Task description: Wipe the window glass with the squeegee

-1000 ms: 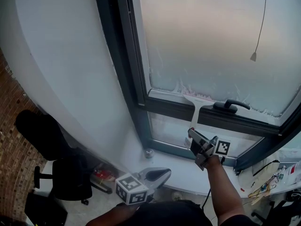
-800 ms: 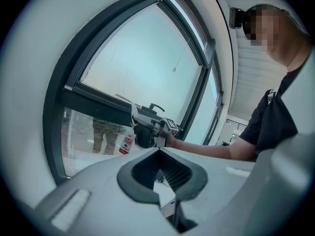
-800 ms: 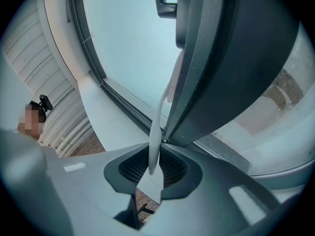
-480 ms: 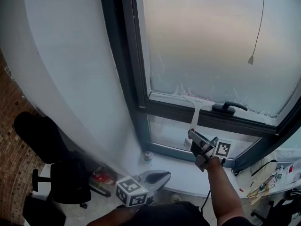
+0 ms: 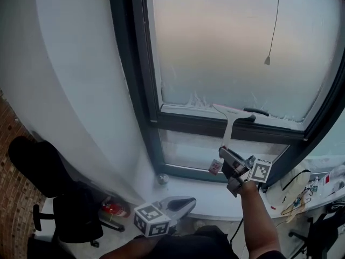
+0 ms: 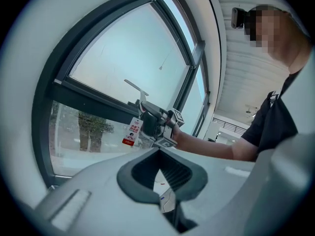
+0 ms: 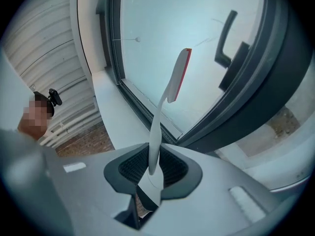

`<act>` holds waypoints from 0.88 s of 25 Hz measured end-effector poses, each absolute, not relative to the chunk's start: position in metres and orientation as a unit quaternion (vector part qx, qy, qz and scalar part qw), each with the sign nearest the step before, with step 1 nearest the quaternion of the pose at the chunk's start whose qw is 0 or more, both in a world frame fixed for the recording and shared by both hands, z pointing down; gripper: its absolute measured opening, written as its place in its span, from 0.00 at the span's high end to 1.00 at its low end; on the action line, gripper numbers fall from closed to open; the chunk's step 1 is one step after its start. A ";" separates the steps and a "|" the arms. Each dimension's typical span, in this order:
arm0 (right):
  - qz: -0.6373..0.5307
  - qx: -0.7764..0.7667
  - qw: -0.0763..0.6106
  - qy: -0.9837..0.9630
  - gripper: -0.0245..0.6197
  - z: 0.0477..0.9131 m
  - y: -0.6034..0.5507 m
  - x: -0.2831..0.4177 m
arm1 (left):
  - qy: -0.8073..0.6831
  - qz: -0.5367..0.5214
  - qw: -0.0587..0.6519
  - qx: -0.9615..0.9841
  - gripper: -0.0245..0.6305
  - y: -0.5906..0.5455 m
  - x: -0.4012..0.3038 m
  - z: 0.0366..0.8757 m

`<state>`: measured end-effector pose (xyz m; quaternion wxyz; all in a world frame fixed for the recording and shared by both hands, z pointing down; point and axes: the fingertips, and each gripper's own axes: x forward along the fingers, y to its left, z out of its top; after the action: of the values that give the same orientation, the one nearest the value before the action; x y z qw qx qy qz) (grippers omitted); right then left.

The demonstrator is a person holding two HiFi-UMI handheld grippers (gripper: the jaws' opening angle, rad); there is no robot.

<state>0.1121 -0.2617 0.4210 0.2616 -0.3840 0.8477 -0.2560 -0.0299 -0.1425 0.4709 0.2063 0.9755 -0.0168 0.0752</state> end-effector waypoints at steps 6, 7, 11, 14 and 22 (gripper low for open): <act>-0.201 -0.419 0.263 0.845 0.82 0.379 -0.233 0.161 | 0.004 0.073 0.193 0.979 0.96 -0.125 -0.013 0.461; -0.190 -0.423 0.263 0.846 0.82 0.369 -0.231 0.171 | 0.004 0.072 0.190 0.979 0.96 -0.125 -0.010 0.460; -0.147 -0.413 0.261 0.860 0.82 0.316 -0.228 0.203 | 0.002 0.072 0.184 0.980 0.96 -0.125 0.010 0.457; -0.122 -0.392 0.256 0.875 0.82 0.276 -0.230 0.217 | 0.007 0.069 0.184 0.980 0.96 -0.123 0.030 0.456; -0.096 -0.344 0.226 0.906 0.82 0.218 -0.255 0.245 | -0.011 0.059 0.177 0.982 0.96 -0.125 0.080 0.450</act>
<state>0.2448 -0.2553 0.2180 0.2263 -0.3441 0.9062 -0.0958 0.0804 -0.1249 0.4496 0.1766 0.9824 -0.0112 0.0591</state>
